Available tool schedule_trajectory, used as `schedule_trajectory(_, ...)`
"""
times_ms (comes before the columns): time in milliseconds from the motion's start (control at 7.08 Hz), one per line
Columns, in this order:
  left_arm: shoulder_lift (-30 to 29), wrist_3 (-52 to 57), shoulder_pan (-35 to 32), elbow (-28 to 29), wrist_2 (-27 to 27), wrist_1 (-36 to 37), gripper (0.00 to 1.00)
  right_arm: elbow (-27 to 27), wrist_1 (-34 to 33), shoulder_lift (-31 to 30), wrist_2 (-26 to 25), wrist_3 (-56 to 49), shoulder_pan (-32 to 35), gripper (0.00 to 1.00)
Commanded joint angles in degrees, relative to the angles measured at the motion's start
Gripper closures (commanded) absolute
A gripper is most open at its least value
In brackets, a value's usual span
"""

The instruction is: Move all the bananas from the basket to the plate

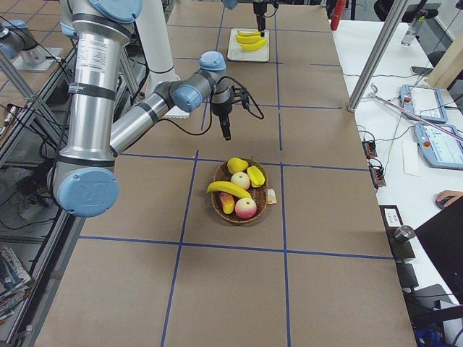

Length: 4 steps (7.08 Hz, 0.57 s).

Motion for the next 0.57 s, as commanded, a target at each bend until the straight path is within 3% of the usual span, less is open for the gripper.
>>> schedule_trajectory(0, -0.6, -0.4, 0.2, 0.1, 0.0, 0.0, 0.0, -7.7, 1.1, -3.1, 0.5, -4.2, 1.0, 0.0)
schedule_trajectory(424, -0.6, -0.6, 1.0, 0.3, 0.2, 0.0, 0.0, -16.3, 2.3, -2.4, 1.3, -5.9, 1.5, 0.0)
